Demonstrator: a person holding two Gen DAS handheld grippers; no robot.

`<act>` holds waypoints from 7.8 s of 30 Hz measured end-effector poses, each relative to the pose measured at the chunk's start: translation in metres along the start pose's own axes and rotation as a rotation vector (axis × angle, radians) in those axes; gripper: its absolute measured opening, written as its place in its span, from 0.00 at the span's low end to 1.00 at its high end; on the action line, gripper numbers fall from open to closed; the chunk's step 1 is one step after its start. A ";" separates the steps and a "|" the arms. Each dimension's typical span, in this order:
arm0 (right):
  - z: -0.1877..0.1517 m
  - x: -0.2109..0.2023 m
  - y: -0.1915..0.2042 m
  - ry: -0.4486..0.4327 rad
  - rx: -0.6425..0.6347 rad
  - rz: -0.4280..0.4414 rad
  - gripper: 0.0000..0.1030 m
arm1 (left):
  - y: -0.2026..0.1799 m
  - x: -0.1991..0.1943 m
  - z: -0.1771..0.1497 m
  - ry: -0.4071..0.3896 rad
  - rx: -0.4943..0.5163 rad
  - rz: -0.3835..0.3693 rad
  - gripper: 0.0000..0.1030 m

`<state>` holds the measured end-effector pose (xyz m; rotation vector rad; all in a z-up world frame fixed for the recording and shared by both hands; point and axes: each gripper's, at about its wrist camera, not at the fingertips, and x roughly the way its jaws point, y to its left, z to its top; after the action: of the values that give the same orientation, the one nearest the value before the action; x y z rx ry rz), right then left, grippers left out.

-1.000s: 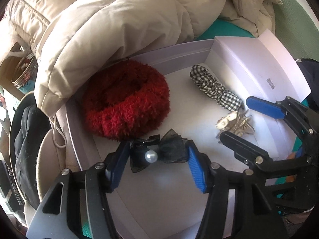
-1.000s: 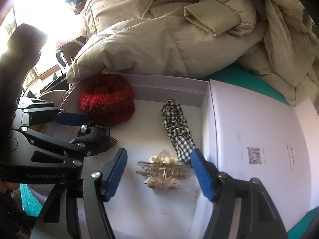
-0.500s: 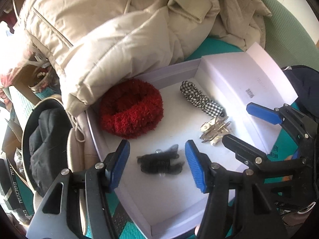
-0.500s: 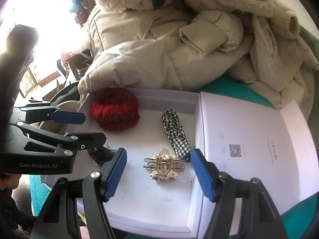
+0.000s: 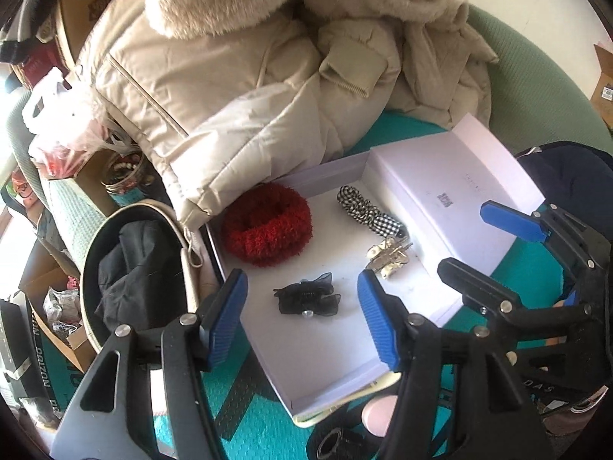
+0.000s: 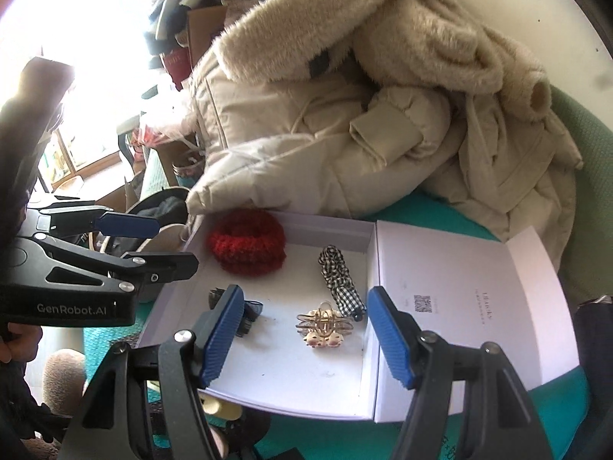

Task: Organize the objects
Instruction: 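Withdraw both open tools from the box toward the remaining items, then move left tool to black fabric hair tie while right tool approaches long black snap clip, then close left tool on black hair tie while right tool closes on black snap clip, then lift and carry black hair tie and black snap clip over the white box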

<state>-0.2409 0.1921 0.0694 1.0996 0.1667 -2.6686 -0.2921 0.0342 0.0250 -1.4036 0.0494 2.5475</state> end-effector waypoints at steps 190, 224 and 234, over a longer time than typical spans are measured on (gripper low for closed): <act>-0.172 -0.082 0.075 0.135 -0.007 0.039 0.21 | -0.037 -0.056 -0.215 0.091 0.061 -0.007 0.24; -0.121 -0.119 0.072 0.023 -0.064 0.078 0.21 | -0.050 -0.102 -0.169 -0.007 0.099 0.021 0.24; -0.084 -0.089 0.055 0.006 -0.086 0.082 0.21 | -0.035 -0.073 -0.119 0.002 0.094 0.028 0.24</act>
<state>-0.1084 0.1722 0.0725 1.0646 0.2308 -2.5614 -0.1477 0.0377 0.0247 -1.3803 0.1880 2.5308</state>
